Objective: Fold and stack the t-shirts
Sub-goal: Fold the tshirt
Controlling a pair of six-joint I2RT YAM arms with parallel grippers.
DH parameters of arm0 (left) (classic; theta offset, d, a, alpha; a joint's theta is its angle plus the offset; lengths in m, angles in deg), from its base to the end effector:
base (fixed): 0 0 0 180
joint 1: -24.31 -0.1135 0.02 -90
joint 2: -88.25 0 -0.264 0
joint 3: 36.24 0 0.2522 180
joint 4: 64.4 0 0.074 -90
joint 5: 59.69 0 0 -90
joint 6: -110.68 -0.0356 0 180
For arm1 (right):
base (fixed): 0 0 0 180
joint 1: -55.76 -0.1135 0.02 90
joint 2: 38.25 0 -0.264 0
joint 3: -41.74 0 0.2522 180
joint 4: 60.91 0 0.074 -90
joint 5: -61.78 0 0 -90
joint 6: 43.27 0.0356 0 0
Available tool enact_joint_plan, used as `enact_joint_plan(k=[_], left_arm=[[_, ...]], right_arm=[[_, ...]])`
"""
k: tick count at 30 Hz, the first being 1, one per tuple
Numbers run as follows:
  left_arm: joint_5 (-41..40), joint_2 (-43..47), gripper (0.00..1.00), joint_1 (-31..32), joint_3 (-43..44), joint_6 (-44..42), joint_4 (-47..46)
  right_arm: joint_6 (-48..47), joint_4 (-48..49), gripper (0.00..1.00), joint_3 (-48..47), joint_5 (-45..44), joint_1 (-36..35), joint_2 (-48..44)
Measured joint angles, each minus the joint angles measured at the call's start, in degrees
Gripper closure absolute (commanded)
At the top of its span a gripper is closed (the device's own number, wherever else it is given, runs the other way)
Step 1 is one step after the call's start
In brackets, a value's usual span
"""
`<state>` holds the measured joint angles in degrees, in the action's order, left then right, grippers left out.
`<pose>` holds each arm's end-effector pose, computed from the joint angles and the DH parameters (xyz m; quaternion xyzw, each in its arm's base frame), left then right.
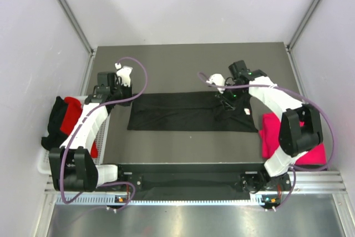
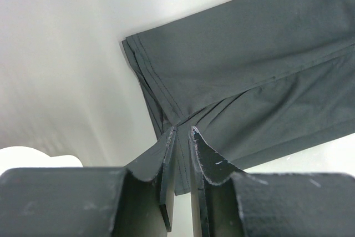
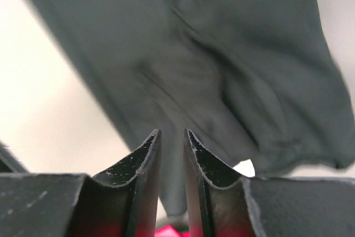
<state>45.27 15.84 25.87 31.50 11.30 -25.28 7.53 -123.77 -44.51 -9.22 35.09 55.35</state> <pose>0.2695 -0.0165 0.2696 0.1378 0.9029 -0.0929 0.3963 0.2983 0.1249 0.2434 -0.5094 0.8278 0.1332 0.1935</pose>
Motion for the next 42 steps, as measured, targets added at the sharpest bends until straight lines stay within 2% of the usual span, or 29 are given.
enact_joint_plan(k=[7,26,31,33,36,42], left_arm=[[0.00,-0.66,0.81,0.00,0.00,0.02,-0.13],[-0.02,-1.27,0.81,0.00,0.00,0.02,-0.13],[-0.07,-1.27,0.81,0.00,0.00,0.02,-0.13],[-0.15,-1.27,0.81,0.00,0.00,0.02,-0.15],[-0.28,-1.27,0.81,0.00,0.00,0.02,-0.13],[-0.44,-1.27,0.81,0.00,0.00,0.00,-0.15]], right_arm=[[-1.88,1.46,0.76,0.83,-3.06,7.93,3.80],[-4.07,2.80,0.66,2.43,-5.49,13.09,8.90],[-4.28,2.78,0.66,2.40,-5.40,13.22,10.78],[-4.28,2.78,0.69,2.36,-5.38,13.42,11.56],[-4.35,2.86,0.80,2.19,-5.33,13.64,12.04],[-4.24,2.80,0.87,2.19,-4.94,13.79,12.04]])
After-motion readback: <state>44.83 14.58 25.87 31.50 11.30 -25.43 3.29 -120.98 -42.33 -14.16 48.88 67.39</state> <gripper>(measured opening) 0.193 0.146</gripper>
